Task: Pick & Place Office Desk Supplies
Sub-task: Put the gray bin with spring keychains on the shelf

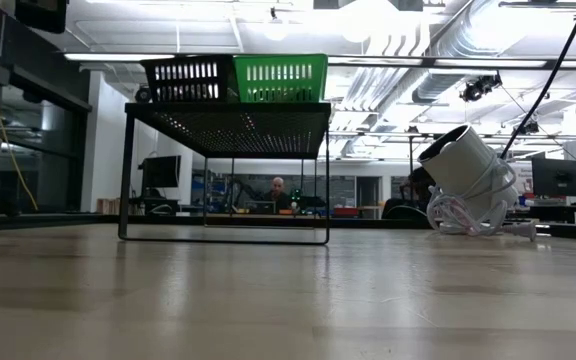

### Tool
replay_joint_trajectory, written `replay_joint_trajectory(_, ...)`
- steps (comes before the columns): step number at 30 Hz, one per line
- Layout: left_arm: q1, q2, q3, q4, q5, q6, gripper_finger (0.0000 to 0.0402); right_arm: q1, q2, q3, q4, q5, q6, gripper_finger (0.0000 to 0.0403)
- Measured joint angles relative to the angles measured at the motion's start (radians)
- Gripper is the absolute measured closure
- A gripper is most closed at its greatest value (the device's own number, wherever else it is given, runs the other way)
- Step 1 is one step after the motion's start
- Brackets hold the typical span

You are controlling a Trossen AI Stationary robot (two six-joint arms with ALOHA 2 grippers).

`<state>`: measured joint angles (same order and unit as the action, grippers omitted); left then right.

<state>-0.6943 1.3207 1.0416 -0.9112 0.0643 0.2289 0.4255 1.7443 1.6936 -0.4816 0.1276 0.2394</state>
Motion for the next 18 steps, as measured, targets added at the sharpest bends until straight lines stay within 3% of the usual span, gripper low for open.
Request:
replay_joint_trajectory(7,0.007,0.003,0.000,0.010,-0.086,0.096,0.0361,0.000,0.000,0.000,0.000,0.000,0.000,0.0283)
replay_joint_trajectory(18,0.034,0.145,0.037,0.018,-0.039,0.240,0.0361,0.000,0.000,0.000,0.001,0.000,0.000,0.0283)
